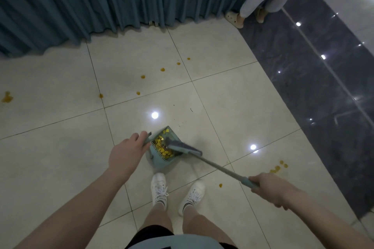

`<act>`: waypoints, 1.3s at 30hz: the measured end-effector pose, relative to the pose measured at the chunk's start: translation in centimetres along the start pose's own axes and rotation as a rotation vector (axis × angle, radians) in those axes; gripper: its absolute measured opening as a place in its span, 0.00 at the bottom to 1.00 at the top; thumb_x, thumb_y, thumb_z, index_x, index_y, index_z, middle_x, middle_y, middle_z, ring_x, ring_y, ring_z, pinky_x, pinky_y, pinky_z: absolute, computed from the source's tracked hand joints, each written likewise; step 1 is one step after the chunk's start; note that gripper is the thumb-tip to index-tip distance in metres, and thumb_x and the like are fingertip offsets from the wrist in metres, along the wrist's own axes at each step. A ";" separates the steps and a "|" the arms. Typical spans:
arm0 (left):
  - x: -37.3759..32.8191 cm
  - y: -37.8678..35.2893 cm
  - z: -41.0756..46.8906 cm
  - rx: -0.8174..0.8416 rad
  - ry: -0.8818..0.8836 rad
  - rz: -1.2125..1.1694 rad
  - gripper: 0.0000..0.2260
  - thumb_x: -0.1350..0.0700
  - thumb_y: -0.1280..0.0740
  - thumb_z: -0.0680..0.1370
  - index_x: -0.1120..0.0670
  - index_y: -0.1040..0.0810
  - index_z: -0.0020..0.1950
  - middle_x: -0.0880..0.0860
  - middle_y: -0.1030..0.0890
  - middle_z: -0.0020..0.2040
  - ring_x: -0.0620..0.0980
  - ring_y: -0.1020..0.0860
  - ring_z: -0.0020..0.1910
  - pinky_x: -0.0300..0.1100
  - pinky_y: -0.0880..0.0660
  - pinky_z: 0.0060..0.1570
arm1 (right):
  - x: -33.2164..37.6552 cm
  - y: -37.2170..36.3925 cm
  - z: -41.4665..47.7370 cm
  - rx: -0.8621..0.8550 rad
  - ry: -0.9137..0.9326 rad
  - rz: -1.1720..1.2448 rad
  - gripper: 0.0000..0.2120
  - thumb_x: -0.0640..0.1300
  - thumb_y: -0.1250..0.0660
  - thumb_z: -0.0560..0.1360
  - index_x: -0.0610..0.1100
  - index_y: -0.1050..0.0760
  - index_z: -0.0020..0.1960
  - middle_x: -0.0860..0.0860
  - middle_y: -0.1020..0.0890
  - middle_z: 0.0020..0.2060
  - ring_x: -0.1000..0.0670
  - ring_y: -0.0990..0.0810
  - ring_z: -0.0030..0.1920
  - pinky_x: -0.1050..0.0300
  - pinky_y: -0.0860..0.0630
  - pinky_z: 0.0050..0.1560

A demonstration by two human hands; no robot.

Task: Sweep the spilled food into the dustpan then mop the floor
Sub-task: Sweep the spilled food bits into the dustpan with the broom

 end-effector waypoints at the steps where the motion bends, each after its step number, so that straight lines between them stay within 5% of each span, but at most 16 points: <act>1: 0.1 0.0 -0.2 -0.001 -0.002 0.002 0.11 0.43 0.40 0.79 0.50 0.34 0.52 0.51 0.25 0.37 0.54 0.26 0.25 0.40 0.35 0.19 | 0.2 1.0 -0.3 -0.005 0.009 -0.002 0.16 0.50 0.41 0.81 0.51 0.26 0.67 0.50 0.22 0.39 0.51 0.24 0.27 0.59 0.21 0.25; 3: 0.3 0.0 -0.5 0.000 -0.009 0.014 0.13 0.41 0.44 0.78 0.50 0.33 0.52 0.51 0.25 0.36 0.54 0.27 0.24 0.39 0.36 0.19 | 0.3 3.0 -1.0 -0.029 0.009 0.010 0.16 0.53 0.41 0.81 0.54 0.26 0.66 0.51 0.24 0.35 0.52 0.27 0.24 0.61 0.27 0.20; 12: 0.0 0.0 -0.7 -0.002 0.014 0.050 0.15 0.47 0.30 0.74 0.50 0.34 0.49 0.52 0.26 0.35 0.54 0.27 0.22 0.36 0.39 0.19 | -0.2 6.7 0.4 -0.172 -0.069 0.230 0.18 0.55 0.39 0.80 0.54 0.27 0.68 0.48 0.27 0.28 0.51 0.32 0.20 0.64 0.33 0.19; 21: 0.2 -0.2 -1.3 0.003 0.107 0.050 0.13 0.46 0.32 0.76 0.52 0.31 0.52 0.52 0.25 0.37 0.55 0.25 0.25 0.39 0.37 0.20 | 4.7 10.0 10.3 -0.274 -0.173 0.314 0.17 0.49 0.41 0.82 0.35 0.24 0.46 0.44 0.25 0.29 0.49 0.27 0.23 0.65 0.34 0.20; 26: 0.1 -0.4 -0.8 0.002 0.103 0.060 0.12 0.46 0.33 0.76 0.52 0.31 0.51 0.52 0.25 0.36 0.55 0.26 0.25 0.40 0.35 0.19 | 6.2 7.7 12.4 -0.236 -0.184 0.223 0.12 0.41 0.40 0.81 0.33 0.24 0.54 0.42 0.23 0.35 0.46 0.24 0.25 0.61 0.29 0.21; 31: -0.1 0.1 0.1 0.007 0.090 0.043 0.12 0.47 0.33 0.76 0.52 0.31 0.52 0.52 0.24 0.37 0.55 0.25 0.26 0.38 0.40 0.21 | 4.2 4.8 8.9 -0.196 -0.100 0.030 0.11 0.44 0.41 0.80 0.43 0.25 0.59 0.47 0.22 0.37 0.49 0.22 0.27 0.63 0.29 0.19; 39: 0.1 0.5 0.7 0.021 0.085 0.044 0.12 0.47 0.33 0.76 0.52 0.32 0.52 0.53 0.24 0.37 0.56 0.25 0.24 0.37 0.41 0.20 | 0.7 4.6 3.8 -0.116 0.109 -0.296 0.18 0.51 0.39 0.80 0.54 0.28 0.69 0.51 0.18 0.55 0.50 0.19 0.53 0.58 0.23 0.53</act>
Point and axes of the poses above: each hand's wrist, its own z-axis towards the middle knuckle, its own y-axis out of the back of the hand, x = y × z, the point moved 2 cm from there along z, towards the middle knuckle
